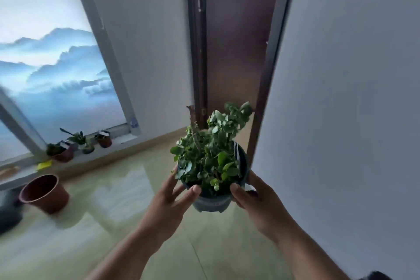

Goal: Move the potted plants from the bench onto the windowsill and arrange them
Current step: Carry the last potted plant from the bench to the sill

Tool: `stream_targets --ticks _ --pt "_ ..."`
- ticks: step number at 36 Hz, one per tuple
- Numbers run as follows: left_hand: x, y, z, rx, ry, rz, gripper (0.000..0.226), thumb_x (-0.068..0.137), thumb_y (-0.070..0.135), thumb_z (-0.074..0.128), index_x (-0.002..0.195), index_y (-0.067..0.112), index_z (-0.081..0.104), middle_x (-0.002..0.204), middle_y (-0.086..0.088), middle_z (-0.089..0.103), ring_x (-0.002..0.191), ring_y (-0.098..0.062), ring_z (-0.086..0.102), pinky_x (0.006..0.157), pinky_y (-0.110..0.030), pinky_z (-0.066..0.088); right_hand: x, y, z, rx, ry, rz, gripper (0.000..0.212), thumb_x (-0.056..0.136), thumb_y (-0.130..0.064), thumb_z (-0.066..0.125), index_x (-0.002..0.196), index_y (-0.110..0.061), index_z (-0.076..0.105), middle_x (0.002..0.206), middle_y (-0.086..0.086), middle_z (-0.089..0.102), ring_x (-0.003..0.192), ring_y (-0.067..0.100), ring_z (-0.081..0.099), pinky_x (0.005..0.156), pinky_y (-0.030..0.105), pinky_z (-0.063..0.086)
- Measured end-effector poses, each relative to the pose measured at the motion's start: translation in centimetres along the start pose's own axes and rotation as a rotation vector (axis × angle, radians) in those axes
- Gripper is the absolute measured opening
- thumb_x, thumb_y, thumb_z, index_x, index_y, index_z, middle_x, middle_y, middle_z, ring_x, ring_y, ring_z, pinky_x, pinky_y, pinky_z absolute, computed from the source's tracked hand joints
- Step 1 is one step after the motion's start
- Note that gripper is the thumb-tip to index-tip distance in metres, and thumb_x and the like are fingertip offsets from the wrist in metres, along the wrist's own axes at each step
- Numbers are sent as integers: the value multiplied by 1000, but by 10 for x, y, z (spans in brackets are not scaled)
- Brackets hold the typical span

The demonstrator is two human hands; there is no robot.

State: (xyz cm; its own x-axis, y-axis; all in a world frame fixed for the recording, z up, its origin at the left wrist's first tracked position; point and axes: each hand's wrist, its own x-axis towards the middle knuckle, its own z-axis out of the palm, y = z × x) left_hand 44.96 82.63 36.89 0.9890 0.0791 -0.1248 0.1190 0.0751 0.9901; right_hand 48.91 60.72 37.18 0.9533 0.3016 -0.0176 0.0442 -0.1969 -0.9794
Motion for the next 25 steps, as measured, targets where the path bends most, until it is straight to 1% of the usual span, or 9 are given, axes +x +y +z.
stream_targets --ticks 2,4,7,11,14,16,18,20,25 --pt "11 0 -43 -25 40 13 73 78 33 72 145 33 45 128 15 68 121 1 60 84 -13 54 30 -8 37 -15 -50 -4 43 95 -41 67 130 -63 54 111 -11 78 103 24 74 104 46 54" --pt "20 2 -75 -32 70 24 72 79 31 71 146 31 44 129 13 68 121 0 60 85 -13 54 53 -16 66 -7 -107 -16 45 96 -40 66 136 -56 53 116 -16 76 105 17 74 106 44 53" --pt "31 1 -139 -49 125 38 66 82 30 71 144 31 47 138 8 62 126 -4 58 87 -16 54 90 -28 123 19 -172 -19 40 95 -38 66 129 -56 57 118 -24 73 107 10 73 105 41 53" --pt "44 2 -214 -106 182 50 65 83 31 77 143 30 49 141 1 60 131 -12 55 95 -25 54 135 -40 192 24 -244 -29 40 98 -31 67 125 -60 61 120 -16 75 107 29 73 106 47 52" --pt "51 2 -253 -99 243 57 69 78 41 79 141 34 50 142 3 59 133 -12 54 105 -36 48 160 -51 228 62 -293 -36 40 95 -29 67 130 -49 62 121 -16 74 104 17 75 93 28 56" --pt "56 2 -271 -79 282 69 70 76 46 79 140 38 51 142 4 58 132 -10 54 109 -41 45 175 -56 245 70 -326 -25 44 89 -35 67 131 -44 60 120 -18 74 102 13 75 86 22 56" --pt "65 -2 -296 -70 336 69 71 73 49 79 138 39 52 142 4 58 132 -10 54 112 -43 44 200 -57 270 69 -375 1 44 85 -39 70 127 -50 62 119 -19 74 100 14 75 89 25 55" --pt "77 -3 -314 -70 360 55 76 71 51 80 140 39 50 143 4 57 132 -10 54 111 -41 45 224 -54 287 66 -395 20 39 84 -44 74 119 -58 66 118 -19 75 99 15 75 95 34 53" --pt "114 -10 -350 -71 404 33 71 71 52 80 136 42 53 143 7 56 132 -9 53 108 -39 47 281 -39 317 54 -431 42 33 86 -47 74 114 -63 65 119 -18 73 107 33 70 105 51 52"
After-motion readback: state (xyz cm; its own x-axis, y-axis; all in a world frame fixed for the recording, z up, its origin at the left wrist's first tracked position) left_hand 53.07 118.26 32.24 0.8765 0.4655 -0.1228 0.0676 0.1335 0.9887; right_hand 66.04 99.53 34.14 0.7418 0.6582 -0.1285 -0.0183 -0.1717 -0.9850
